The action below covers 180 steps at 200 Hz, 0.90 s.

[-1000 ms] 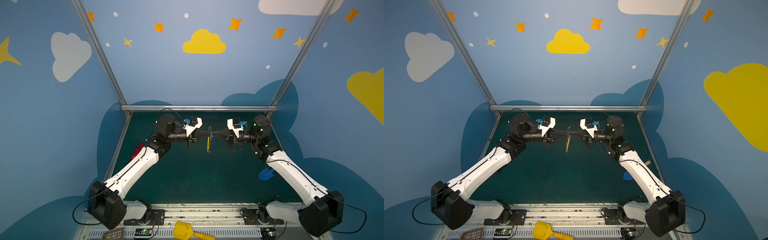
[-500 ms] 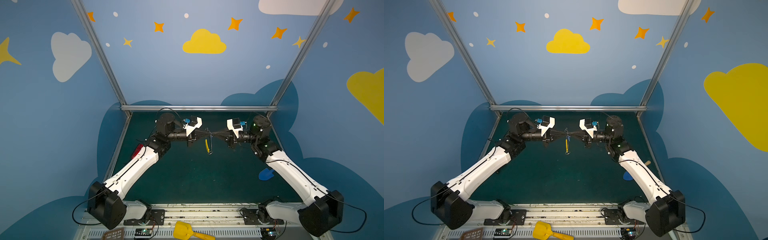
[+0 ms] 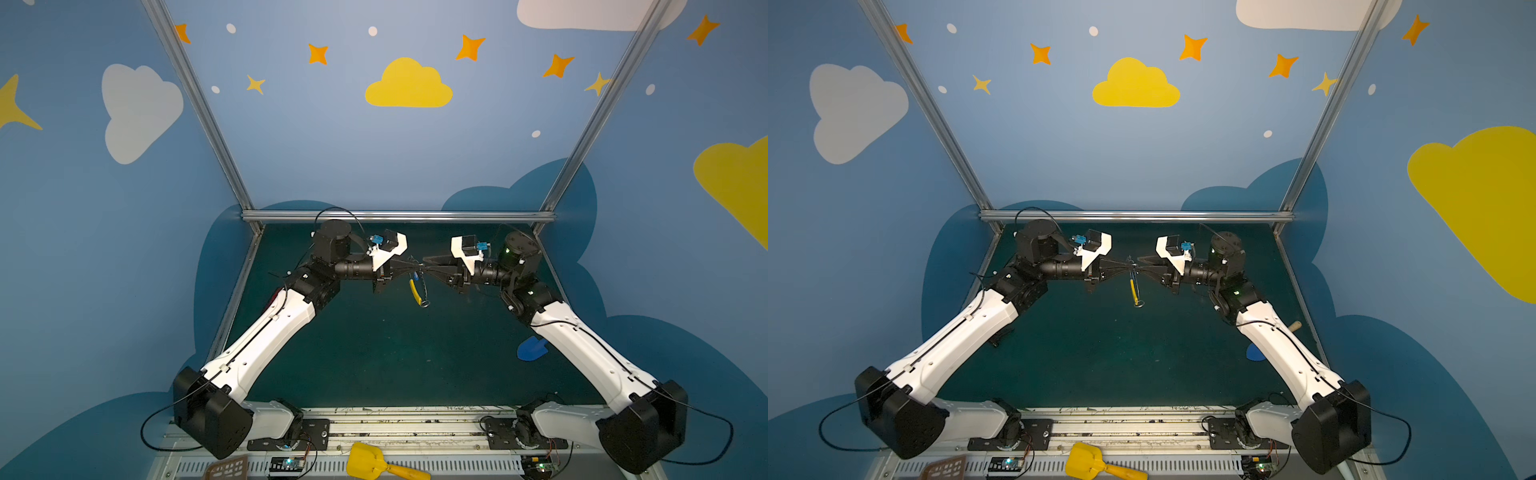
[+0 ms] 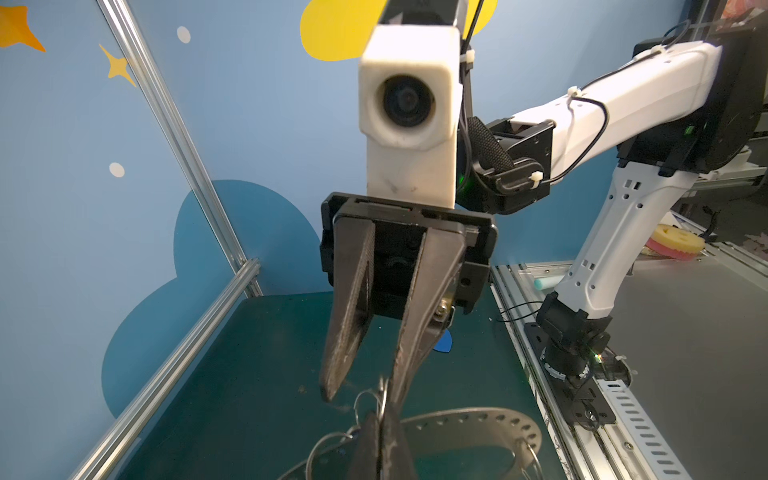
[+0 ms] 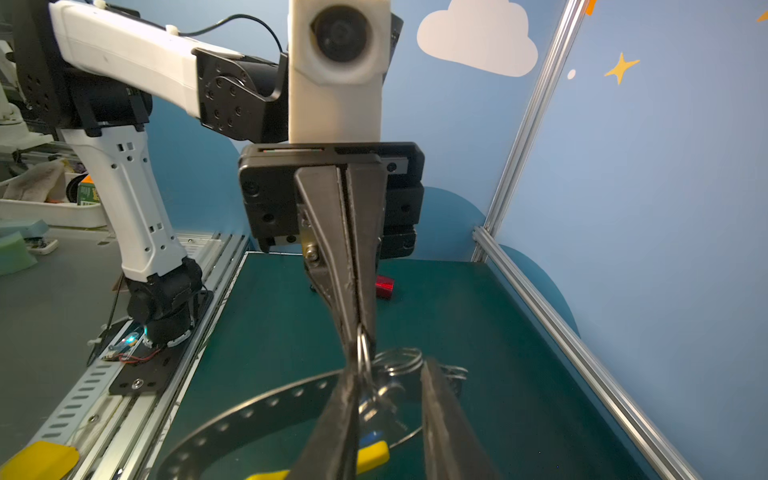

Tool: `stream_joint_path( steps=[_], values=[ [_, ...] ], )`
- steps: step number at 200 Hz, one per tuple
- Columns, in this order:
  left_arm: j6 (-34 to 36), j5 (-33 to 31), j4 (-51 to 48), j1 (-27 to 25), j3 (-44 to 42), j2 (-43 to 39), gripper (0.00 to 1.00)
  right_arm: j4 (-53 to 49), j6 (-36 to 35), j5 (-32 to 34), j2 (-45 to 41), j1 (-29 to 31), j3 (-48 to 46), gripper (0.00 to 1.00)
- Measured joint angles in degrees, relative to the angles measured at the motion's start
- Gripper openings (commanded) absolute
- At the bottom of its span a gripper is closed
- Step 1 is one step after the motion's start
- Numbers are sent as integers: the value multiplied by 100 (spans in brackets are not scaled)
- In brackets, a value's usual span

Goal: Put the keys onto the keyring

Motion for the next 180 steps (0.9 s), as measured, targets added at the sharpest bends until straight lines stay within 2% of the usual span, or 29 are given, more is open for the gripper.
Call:
stream_joint_path(
  steps=[67, 154, 180],
  values=[
    [157, -286, -590, -26, 258, 76, 3, 129, -264, 817, -260, 31, -599, 38],
    [-319, -761, 44, -188, 160, 92, 3, 170, -809, 1016, -339, 251, -686, 38],
    [-472, -848, 251, -199, 81, 92, 3, 177, -916, 1056, -339, 269, -686, 35]
  ],
)
